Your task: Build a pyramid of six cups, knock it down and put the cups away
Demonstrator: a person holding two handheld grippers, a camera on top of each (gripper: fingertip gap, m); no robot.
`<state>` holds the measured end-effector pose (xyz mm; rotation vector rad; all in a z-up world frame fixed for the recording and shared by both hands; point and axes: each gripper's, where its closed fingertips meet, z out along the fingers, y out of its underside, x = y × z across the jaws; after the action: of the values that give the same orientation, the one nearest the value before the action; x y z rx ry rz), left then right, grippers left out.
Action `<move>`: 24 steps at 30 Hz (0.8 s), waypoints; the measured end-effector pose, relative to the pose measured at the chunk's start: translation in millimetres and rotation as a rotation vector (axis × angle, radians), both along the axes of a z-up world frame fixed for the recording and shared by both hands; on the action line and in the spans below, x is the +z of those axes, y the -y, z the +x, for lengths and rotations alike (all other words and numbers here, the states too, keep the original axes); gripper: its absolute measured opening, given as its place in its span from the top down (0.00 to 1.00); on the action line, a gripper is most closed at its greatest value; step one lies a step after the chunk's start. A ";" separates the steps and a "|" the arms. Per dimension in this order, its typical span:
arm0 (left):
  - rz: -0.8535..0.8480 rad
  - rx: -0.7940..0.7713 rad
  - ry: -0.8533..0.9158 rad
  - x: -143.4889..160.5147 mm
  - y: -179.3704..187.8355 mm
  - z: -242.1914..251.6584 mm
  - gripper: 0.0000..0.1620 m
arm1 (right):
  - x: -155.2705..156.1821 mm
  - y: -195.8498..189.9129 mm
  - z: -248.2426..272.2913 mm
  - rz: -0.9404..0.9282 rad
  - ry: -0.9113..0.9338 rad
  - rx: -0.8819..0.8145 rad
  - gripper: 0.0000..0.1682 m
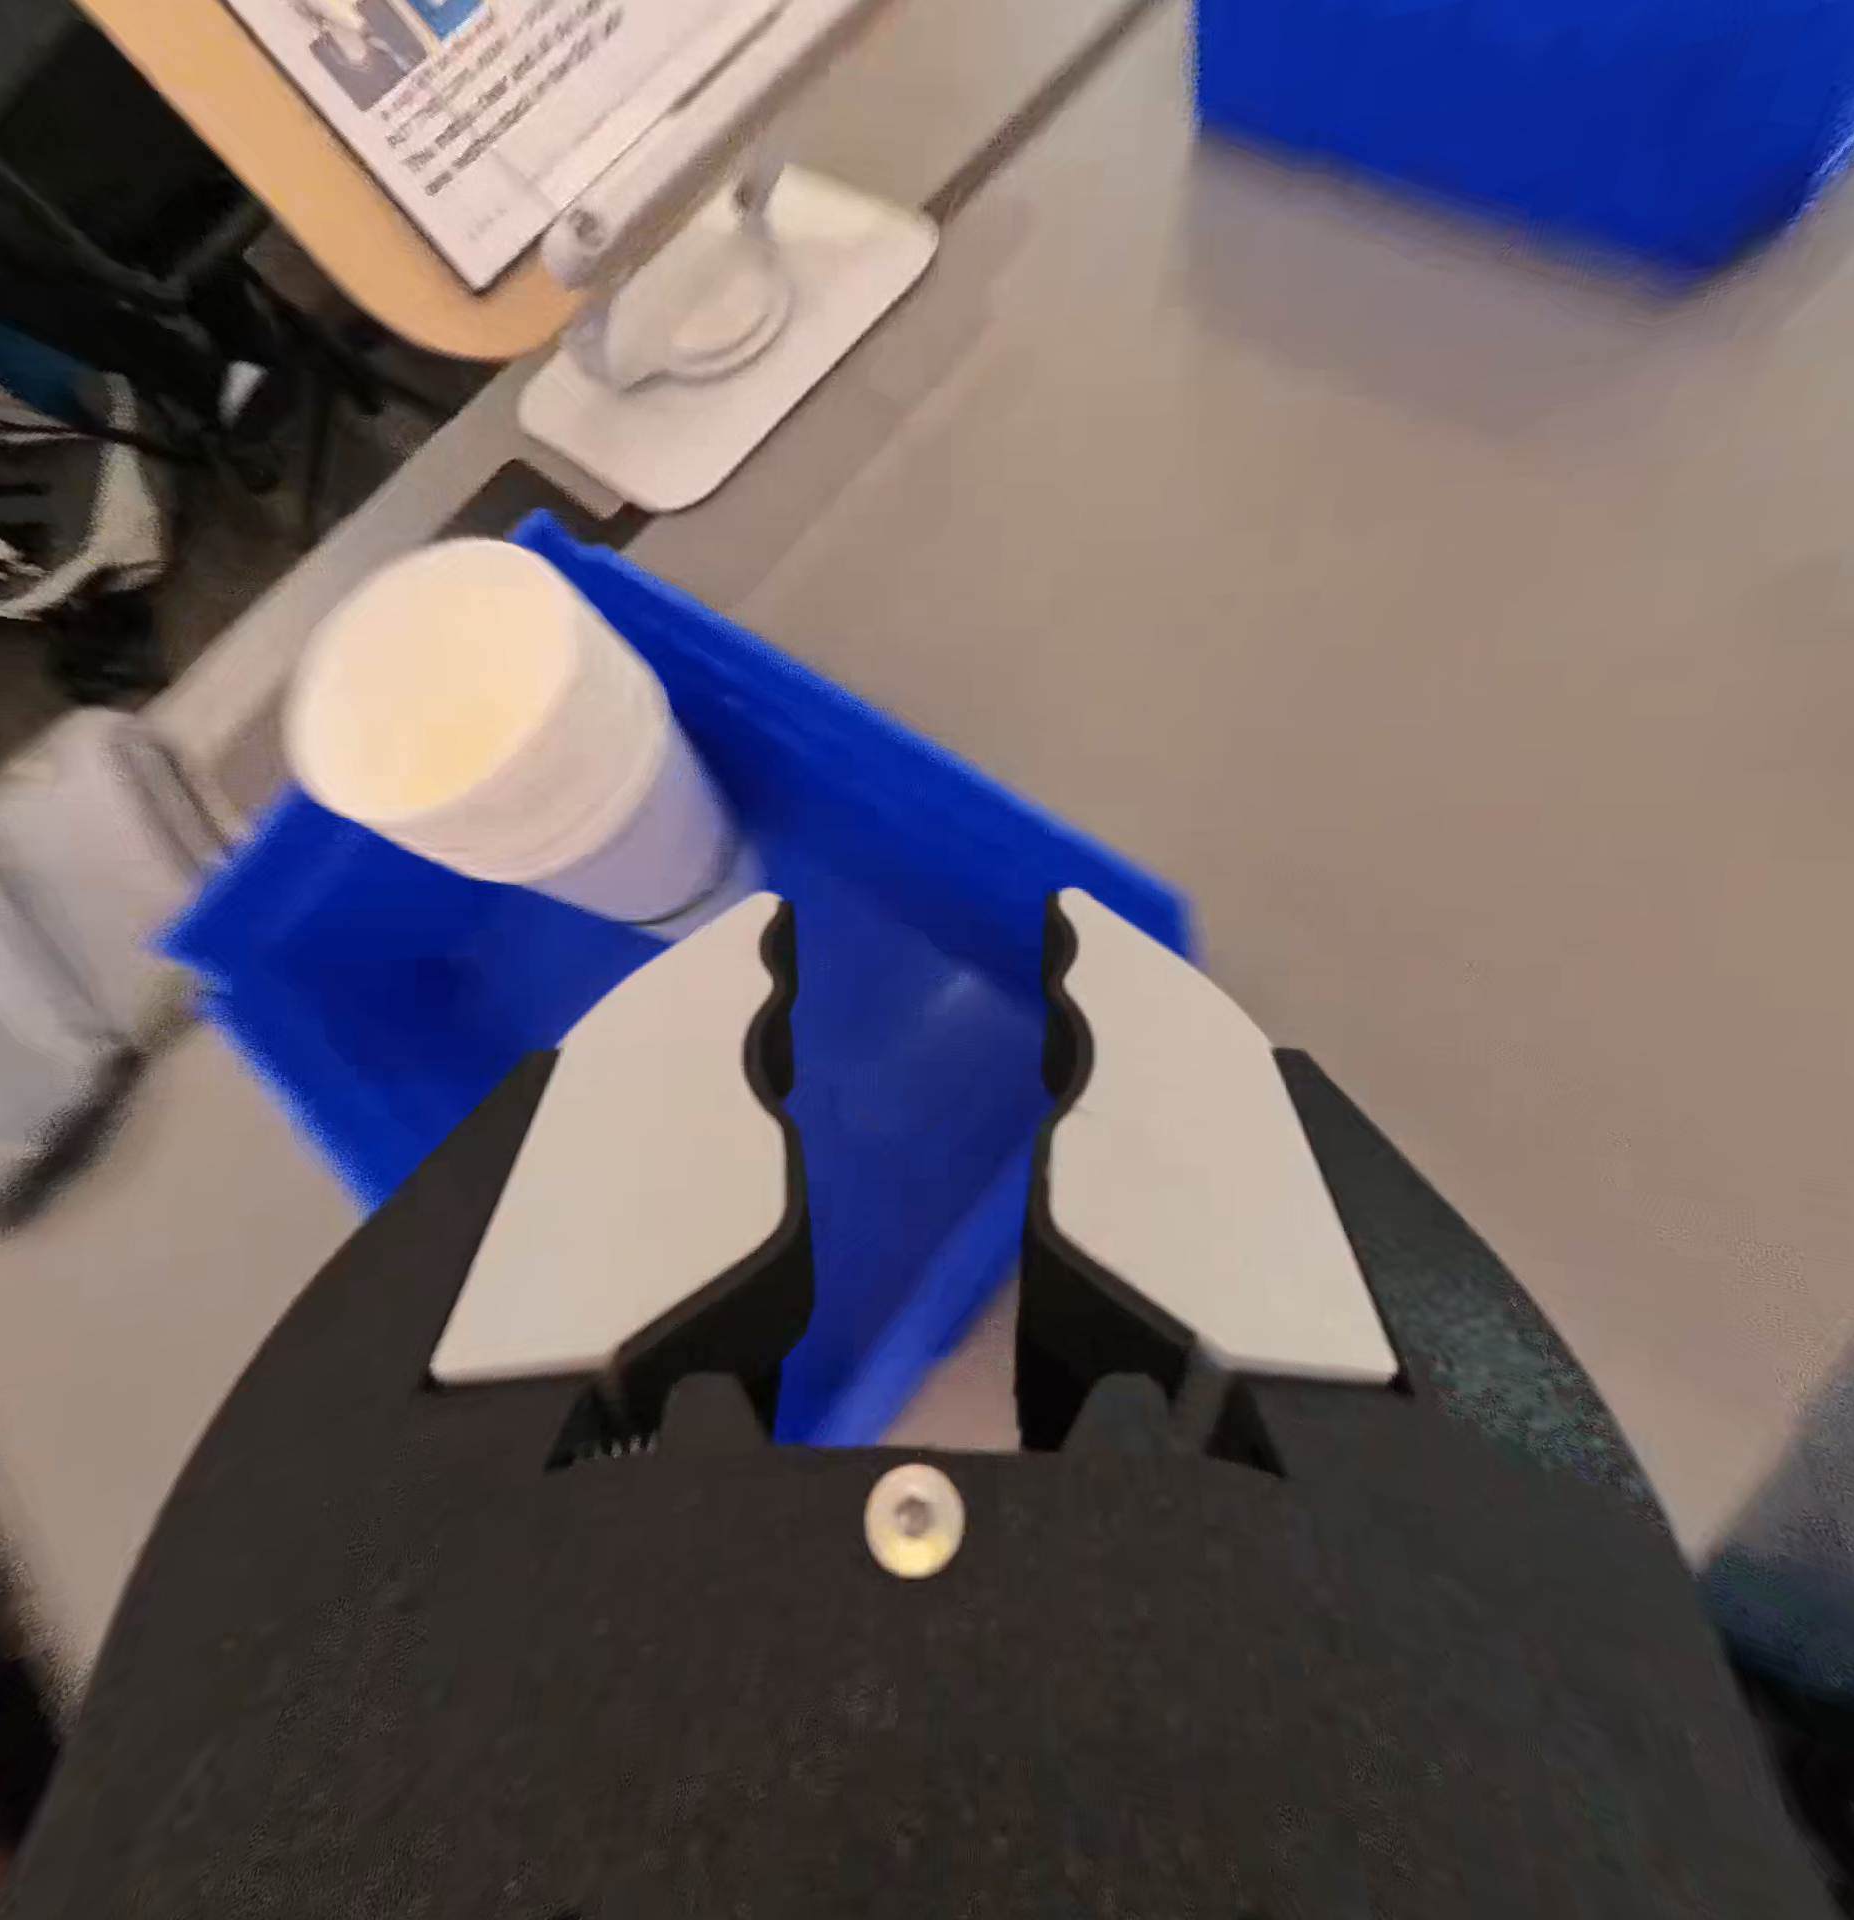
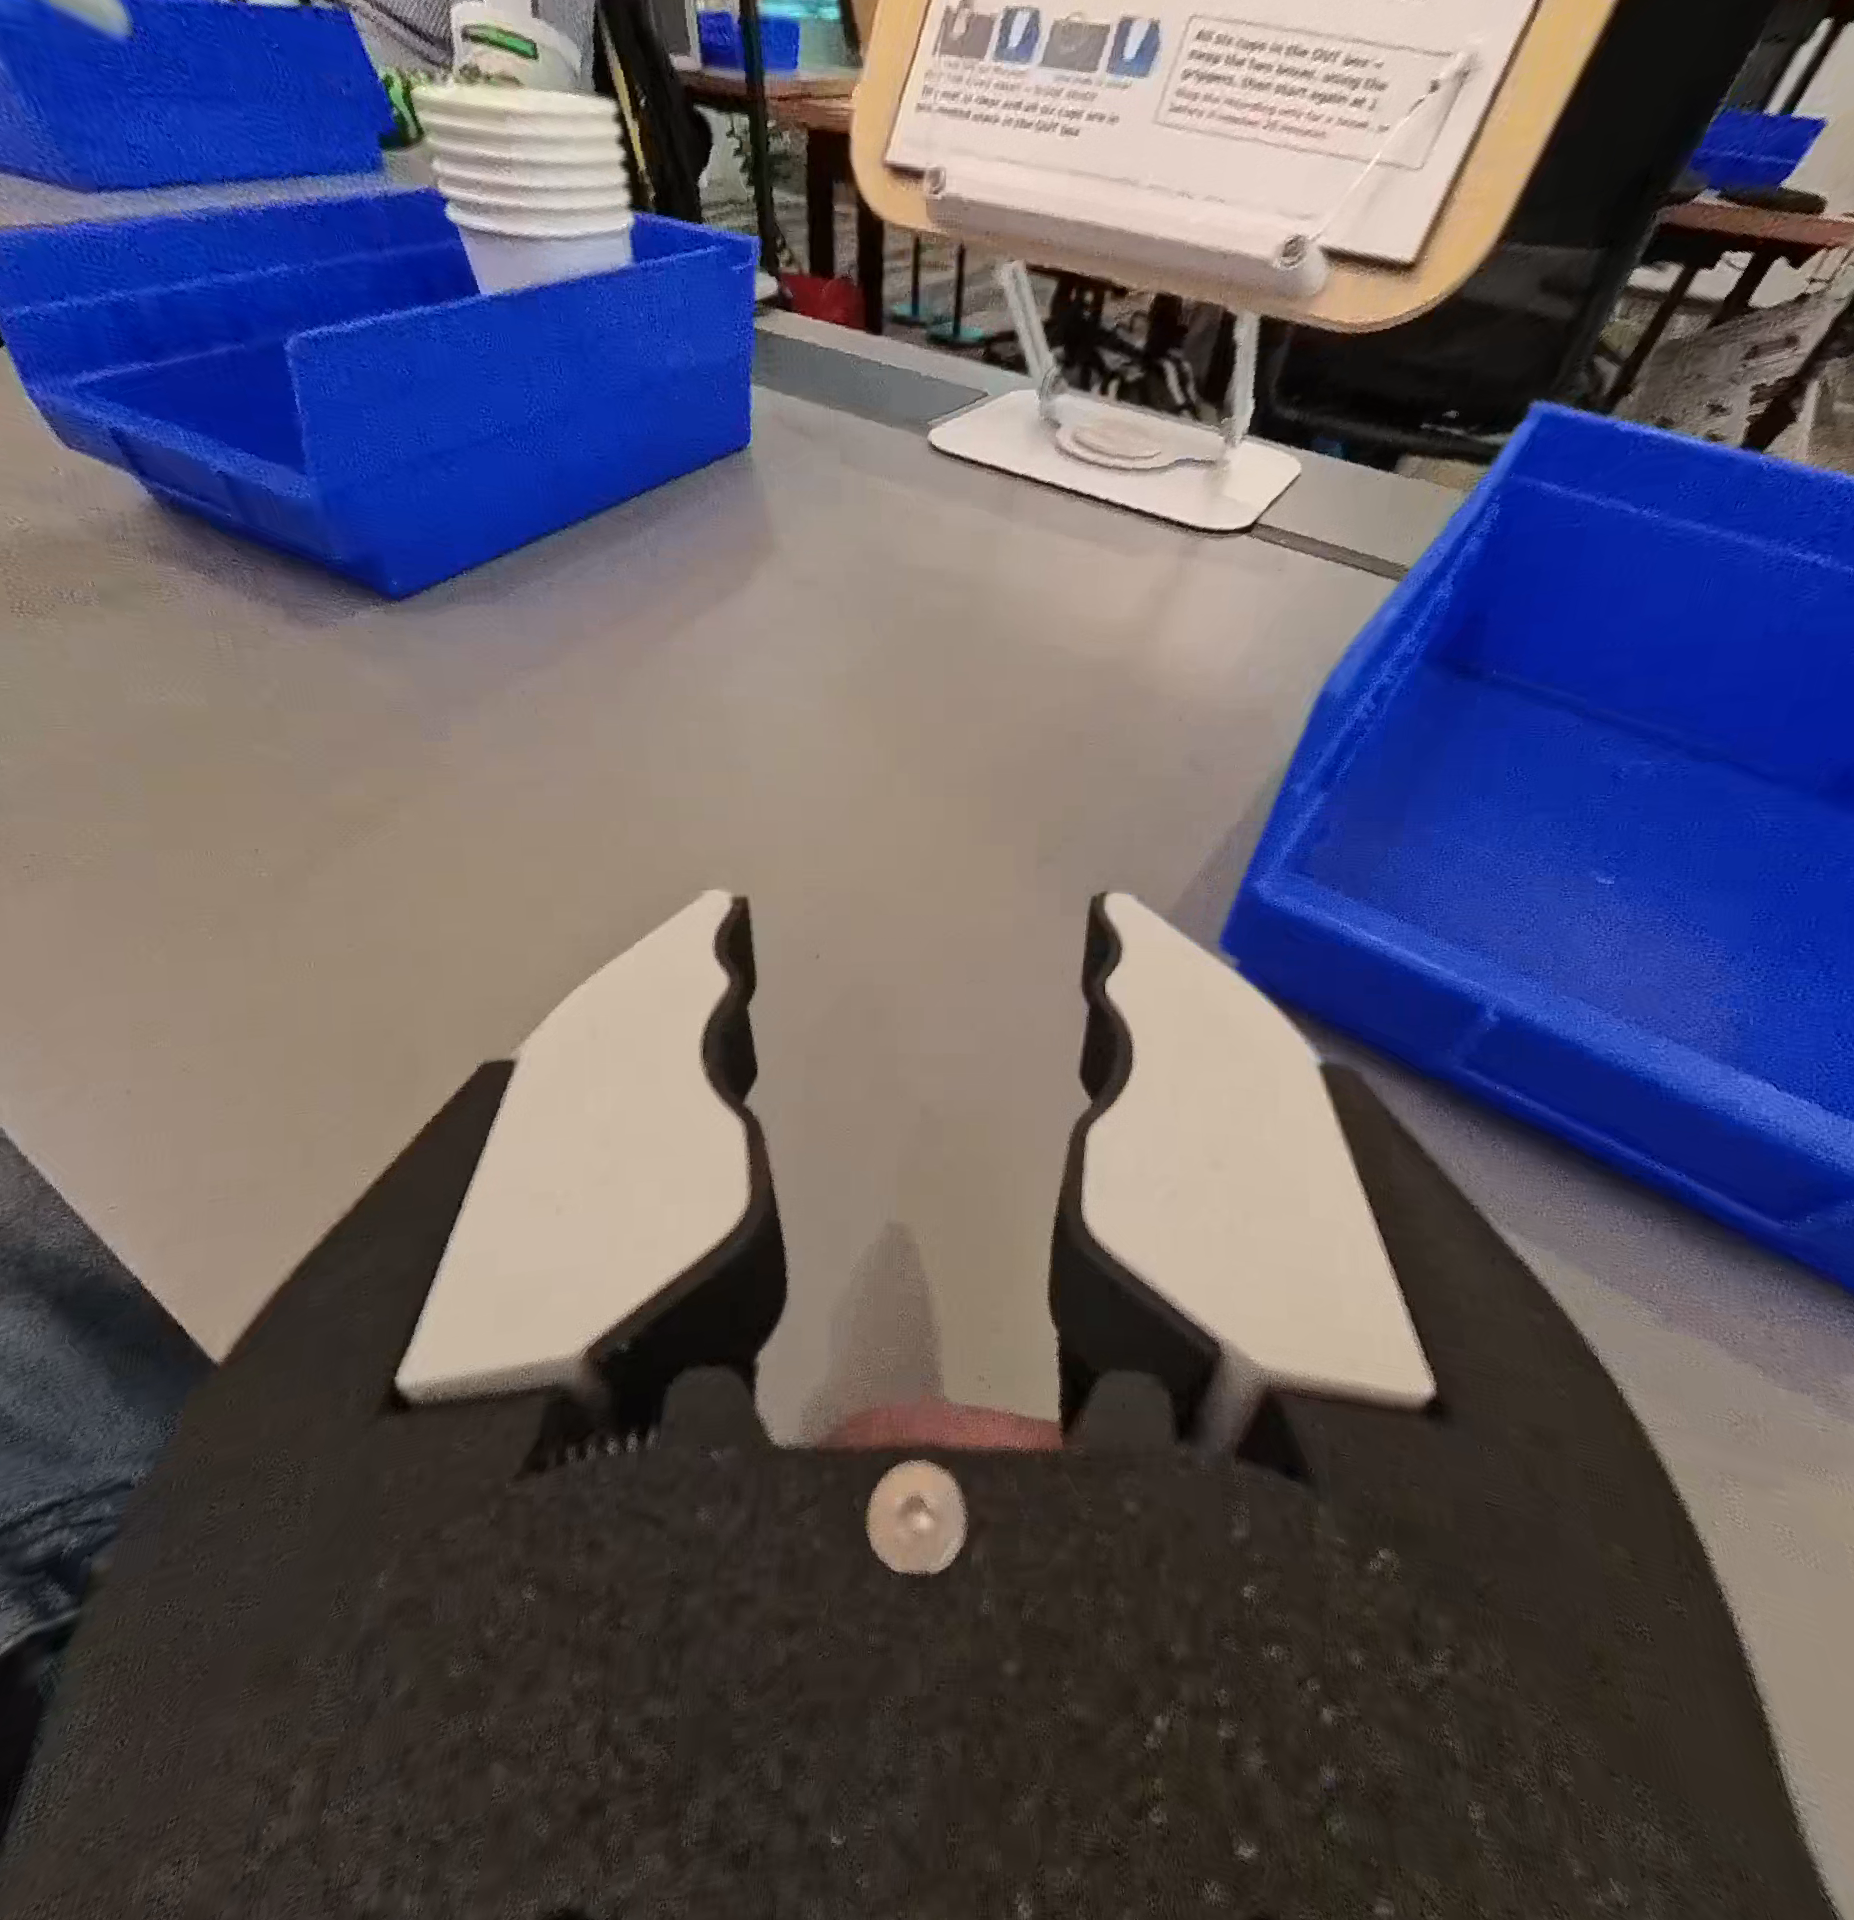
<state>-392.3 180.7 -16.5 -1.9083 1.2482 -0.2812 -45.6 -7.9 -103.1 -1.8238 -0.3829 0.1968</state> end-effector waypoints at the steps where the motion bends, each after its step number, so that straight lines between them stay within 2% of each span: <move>1: 0.044 -0.012 -0.120 1.9 -20.8 -3.6 0.73 | -2.3 -0.6 -2.3 0.000 0.020 0.009 0.64; 4: 0.067 -0.072 -0.410 -2.4 -70.0 -9.8 0.75 | -4.4 -2.9 -2.7 0.043 0.115 0.015 0.64; 6: 0.010 -0.104 -0.489 -5.9 -91.7 -8.8 0.76 | -8.0 -4.4 -1.2 0.043 0.159 0.008 0.64; 9: -0.111 -0.140 -0.489 -12.2 -109.5 -1.1 0.78 | -11.1 -5.0 -3.4 0.025 0.121 0.018 0.64; 12: -0.151 -0.161 -0.484 -18.5 -122.0 2.9 0.81 | -15.5 -5.4 -5.9 -0.008 0.059 0.032 0.64; 18: -0.210 -0.187 -0.469 -28.1 -127.0 6.0 0.87 | -17.8 -4.9 -6.6 -0.039 -0.027 0.043 0.64; 21: -0.242 -0.213 -0.466 -30.3 -122.5 7.9 0.97 | -17.5 -5.6 -5.6 -0.039 -0.024 0.043 0.65; 24: -0.254 -0.217 -0.465 -33.5 -122.1 9.9 0.98 | -16.2 -5.1 -5.9 -0.037 -0.026 0.044 0.65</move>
<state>-382.4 302.9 -50.0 -2.1298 1.8066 -0.1116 -51.5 -2.7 -119.2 -1.8484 -0.4034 0.2596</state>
